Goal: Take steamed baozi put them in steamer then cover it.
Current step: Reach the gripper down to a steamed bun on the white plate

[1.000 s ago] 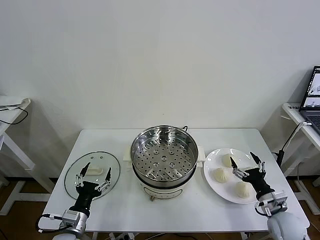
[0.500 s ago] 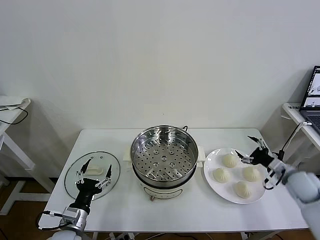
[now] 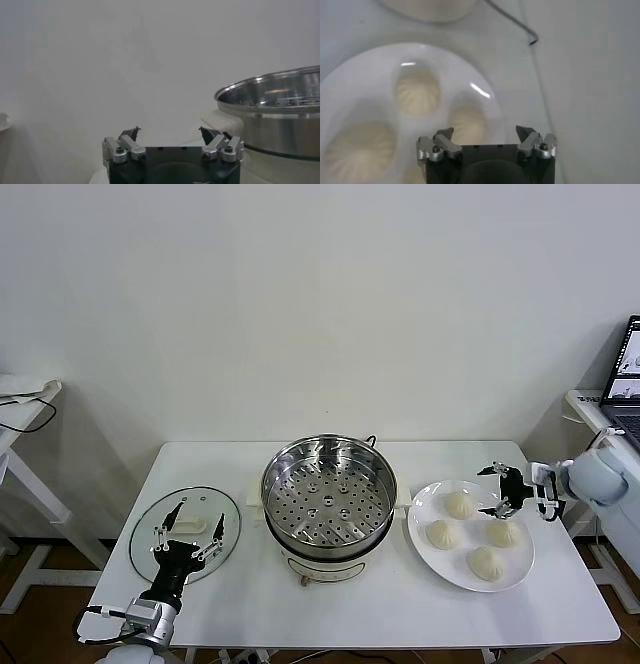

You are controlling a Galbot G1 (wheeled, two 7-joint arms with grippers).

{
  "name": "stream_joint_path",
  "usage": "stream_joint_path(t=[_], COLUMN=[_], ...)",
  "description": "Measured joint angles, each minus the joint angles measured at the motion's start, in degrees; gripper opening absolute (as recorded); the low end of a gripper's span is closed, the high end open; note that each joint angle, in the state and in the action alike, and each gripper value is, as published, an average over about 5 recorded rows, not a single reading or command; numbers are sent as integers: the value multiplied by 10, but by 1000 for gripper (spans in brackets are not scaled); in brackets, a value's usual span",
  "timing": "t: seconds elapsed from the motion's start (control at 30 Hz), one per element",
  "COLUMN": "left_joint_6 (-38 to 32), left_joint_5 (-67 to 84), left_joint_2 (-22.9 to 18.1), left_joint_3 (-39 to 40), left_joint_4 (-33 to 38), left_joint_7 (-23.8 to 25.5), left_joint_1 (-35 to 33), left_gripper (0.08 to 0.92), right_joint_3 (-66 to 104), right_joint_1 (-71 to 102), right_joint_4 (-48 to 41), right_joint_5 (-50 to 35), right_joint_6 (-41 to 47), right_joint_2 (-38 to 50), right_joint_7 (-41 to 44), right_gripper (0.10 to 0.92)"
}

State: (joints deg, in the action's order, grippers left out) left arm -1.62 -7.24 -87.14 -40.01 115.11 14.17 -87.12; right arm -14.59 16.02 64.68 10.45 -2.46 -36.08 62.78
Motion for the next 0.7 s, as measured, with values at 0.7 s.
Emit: stream_joint_path(t=[0.7], left_joint_6=[-5], left_joint_5=[-4], left_joint_2=[-4], left_joint_3=[2], left_joint_4=[-19], left_joint_7=[1], left_joint_1=[6], left_gripper=[823], right_joint_3=[-106], right_joint_1=[-109], right_joint_4=[-174], right_joint_5=[74], right_joint_6=[-15], right_joint_2=[-126], right_joint_7=[57], right_gripper=[823])
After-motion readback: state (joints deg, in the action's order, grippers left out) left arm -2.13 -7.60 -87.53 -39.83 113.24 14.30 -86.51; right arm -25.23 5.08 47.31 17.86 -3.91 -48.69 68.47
